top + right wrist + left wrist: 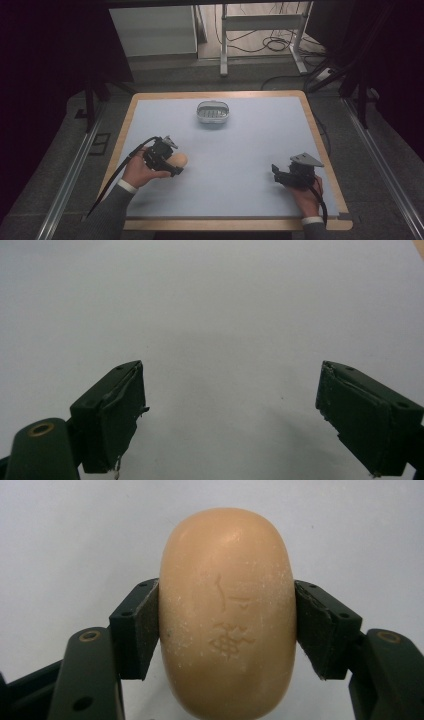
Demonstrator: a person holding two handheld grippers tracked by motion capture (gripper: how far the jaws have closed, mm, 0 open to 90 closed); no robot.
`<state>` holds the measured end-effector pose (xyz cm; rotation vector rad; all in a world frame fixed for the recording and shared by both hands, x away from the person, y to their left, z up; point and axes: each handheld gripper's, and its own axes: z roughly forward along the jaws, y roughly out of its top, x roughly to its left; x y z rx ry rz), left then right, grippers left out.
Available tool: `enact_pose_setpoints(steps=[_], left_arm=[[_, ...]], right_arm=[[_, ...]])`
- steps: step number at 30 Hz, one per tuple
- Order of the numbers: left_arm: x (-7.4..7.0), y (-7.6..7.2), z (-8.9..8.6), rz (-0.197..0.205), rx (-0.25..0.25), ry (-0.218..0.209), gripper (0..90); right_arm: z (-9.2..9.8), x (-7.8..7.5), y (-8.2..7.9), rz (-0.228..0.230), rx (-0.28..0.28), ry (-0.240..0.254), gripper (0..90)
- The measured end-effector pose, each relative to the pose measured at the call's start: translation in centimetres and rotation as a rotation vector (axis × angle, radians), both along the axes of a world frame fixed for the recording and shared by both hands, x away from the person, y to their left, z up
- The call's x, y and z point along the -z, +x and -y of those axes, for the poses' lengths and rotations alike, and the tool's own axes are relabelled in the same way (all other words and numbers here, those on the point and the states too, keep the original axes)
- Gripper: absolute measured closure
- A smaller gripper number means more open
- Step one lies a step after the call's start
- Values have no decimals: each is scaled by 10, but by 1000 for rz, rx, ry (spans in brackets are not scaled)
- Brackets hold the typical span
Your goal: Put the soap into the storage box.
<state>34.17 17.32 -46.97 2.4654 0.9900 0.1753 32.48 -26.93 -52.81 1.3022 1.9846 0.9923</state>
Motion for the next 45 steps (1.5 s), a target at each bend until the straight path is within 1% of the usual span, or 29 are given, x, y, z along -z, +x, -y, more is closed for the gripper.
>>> enact_pose_setpoints(steps=[8,19,22,24,28,32,33,36,38,39,40,43,44,45], left_arm=[[-11,11,3,26,0,0,327],[-20,23,11,45,10,-1,327],[-24,28,14,48,16,-5,327],[-24,30,15,47,18,-8,327],[-27,36,18,52,19,0,327],[-27,44,19,49,17,-12,327],[-27,45,19,52,20,-6,327],[-28,49,20,52,20,-9,327],[-29,54,22,56,19,-5,327],[-29,54,22,56,19,-5,327],[-30,59,22,57,18,-8,327],[-32,64,22,62,17,-5,327],[-34,67,23,64,15,-6,327],[-34,67,23,64,15,-6,327]], right_arm=[[0,0,0,1,1,4,127],[0,0,0,1,4,5,127],[0,0,0,4,1,-2,127],[0,0,0,4,1,-3,127],[0,0,0,2,2,-4,127],[0,0,0,3,3,-2,127],[0,0,0,3,4,-3,127],[0,0,0,2,3,-4,127],[0,0,0,-1,4,-3,127],[0,0,0,-1,3,-3,127],[0,0,0,-1,3,-3,127],[0,0,0,-3,4,-4,127],[-1,0,0,-4,4,-5,127],[-1,0,0,-4,4,-5,127]])
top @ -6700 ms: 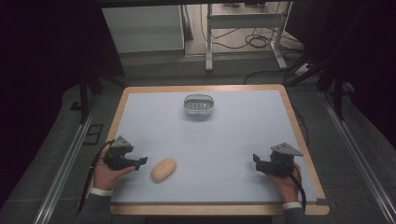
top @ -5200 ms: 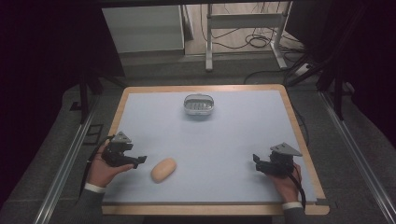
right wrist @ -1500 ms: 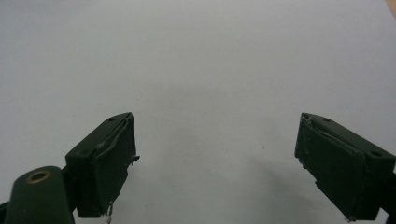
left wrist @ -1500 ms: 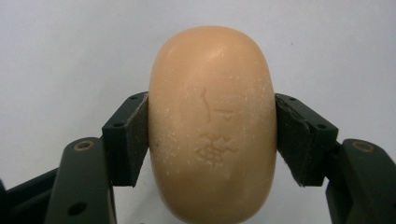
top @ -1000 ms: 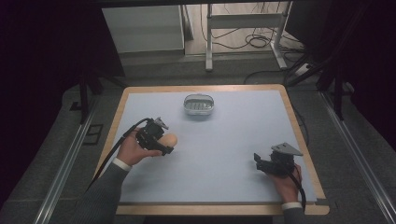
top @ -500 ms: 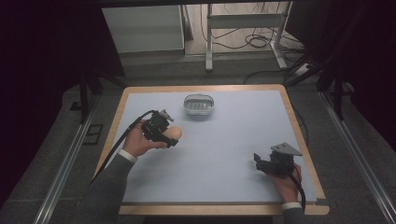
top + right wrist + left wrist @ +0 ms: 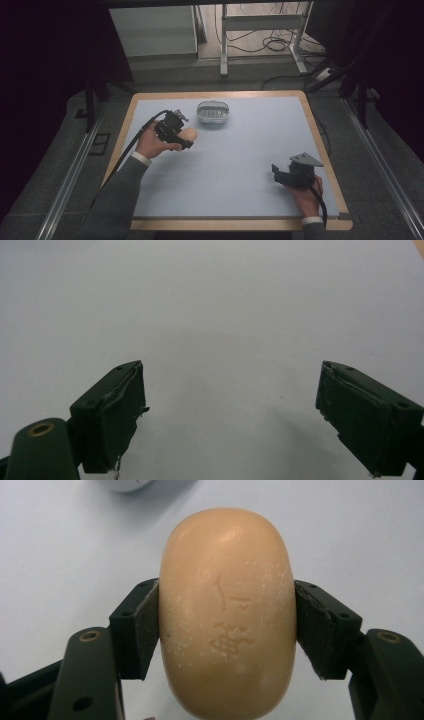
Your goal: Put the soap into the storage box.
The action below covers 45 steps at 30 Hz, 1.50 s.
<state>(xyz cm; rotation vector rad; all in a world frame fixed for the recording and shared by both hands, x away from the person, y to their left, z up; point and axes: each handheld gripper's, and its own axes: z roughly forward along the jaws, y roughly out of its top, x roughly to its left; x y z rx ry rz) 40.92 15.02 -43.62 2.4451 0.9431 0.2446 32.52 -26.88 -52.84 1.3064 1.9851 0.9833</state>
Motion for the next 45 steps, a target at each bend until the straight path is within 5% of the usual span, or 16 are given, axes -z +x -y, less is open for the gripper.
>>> enact_pose_setpoints(steps=[45], left_arm=[[-14,70,28,9,13,42,327]], right_arm=[[2,0,0,-5,-7,16,127]])
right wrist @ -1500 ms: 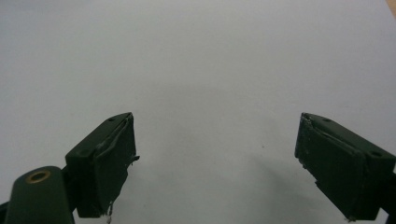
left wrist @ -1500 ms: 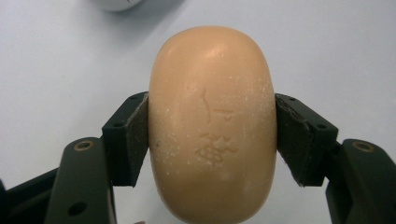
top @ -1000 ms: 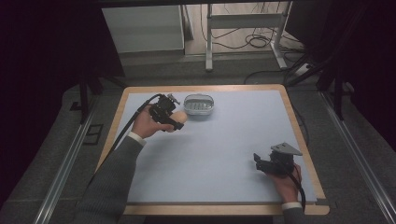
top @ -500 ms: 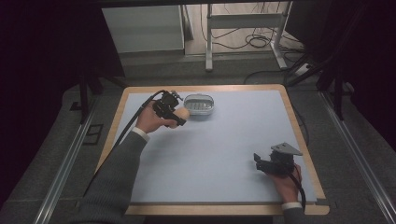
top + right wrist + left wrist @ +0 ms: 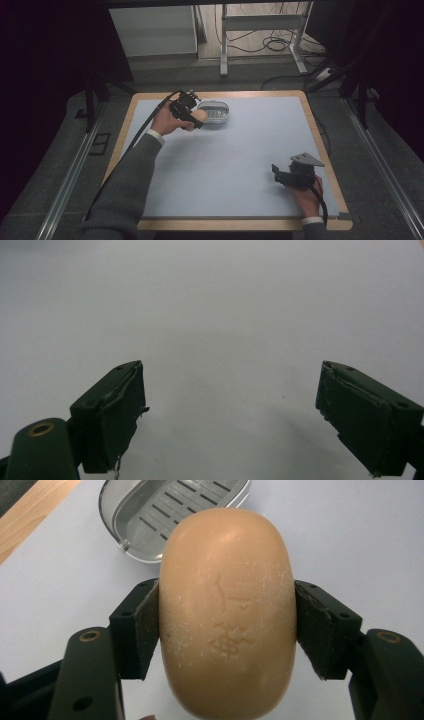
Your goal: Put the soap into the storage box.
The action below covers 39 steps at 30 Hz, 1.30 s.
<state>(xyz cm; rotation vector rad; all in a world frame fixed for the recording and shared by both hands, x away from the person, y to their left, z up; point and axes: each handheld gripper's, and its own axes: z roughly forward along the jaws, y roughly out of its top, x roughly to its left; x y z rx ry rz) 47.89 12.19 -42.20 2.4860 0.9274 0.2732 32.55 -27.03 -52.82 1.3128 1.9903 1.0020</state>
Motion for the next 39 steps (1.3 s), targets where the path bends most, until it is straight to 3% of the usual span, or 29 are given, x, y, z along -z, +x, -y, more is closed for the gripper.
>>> enact_pose_setpoints(steps=[39], left_arm=[[-1,44,31,-11,38,24,327]], right_arm=[[1,0,0,-1,-1,7,127]])
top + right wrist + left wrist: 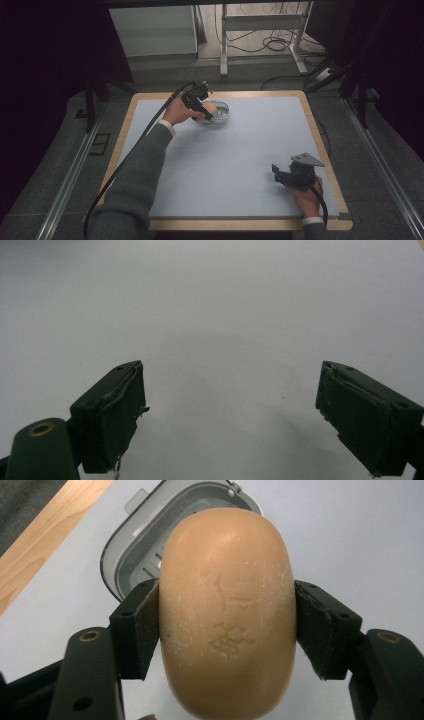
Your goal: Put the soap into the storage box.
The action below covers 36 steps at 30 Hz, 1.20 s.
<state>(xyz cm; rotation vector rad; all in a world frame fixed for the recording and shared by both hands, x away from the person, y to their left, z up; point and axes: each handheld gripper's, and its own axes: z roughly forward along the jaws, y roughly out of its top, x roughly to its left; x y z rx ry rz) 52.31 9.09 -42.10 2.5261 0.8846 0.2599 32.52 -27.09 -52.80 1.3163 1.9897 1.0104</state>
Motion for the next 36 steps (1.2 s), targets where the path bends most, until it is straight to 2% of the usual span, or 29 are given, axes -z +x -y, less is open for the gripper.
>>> enact_pose_setpoints(steps=[15,19,23,28,30,34,36], left_arm=[[9,25,10,-6,23,17,327],[14,32,13,-11,25,14,327],[20,39,17,-12,39,31,327],[24,44,23,-11,53,39,327],[26,46,24,-12,54,30,327],[31,49,27,-14,55,54,326],[34,50,27,-21,55,53,325]], right_arm=[[1,0,0,5,0,9,127],[1,0,0,7,1,6,127],[1,0,0,5,2,6,127],[1,0,0,5,2,7,127],[0,0,0,4,1,6,127],[0,0,0,3,1,4,127],[0,0,0,2,1,4,127]])
